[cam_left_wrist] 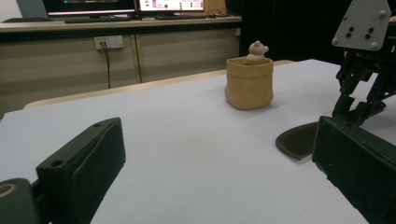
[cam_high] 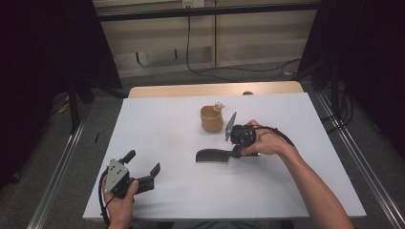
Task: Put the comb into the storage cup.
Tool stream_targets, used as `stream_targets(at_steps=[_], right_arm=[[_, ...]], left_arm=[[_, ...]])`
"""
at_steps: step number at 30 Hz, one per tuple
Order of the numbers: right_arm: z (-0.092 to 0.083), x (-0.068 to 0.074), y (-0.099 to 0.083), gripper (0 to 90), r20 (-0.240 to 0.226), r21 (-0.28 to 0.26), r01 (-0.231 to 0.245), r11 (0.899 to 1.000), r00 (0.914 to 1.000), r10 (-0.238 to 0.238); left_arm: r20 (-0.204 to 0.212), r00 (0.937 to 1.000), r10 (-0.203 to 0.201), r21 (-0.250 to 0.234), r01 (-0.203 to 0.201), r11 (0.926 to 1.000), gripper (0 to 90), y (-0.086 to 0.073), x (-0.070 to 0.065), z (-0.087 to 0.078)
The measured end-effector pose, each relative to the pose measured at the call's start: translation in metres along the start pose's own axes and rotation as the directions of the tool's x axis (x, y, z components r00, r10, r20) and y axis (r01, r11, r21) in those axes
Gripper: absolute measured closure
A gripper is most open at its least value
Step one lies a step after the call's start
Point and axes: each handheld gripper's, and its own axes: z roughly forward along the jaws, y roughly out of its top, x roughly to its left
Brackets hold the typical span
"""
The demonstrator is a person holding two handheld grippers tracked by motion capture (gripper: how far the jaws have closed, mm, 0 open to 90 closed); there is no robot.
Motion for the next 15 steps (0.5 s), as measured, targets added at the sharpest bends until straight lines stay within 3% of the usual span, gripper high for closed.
stream_targets(at_steps=[9,15], right_arm=[[-0.002,0.003,-0.008,73.5,-0.014,-0.033,-0.049,0.998,0.9987,0.048],[-0.007,0.001,-0.015,73.4,-0.011,-0.081,-0.091,0.993,0.9958,0.091]], left_arm=[[0.004,1.0000,-0.006,-0.003,0.006,1.0000,2.8,0.000,0.000,0.000],[0.000,1.0000,0.001,0.001,-0.001,1.0000,2.8,0.000,0.000,0.000]])
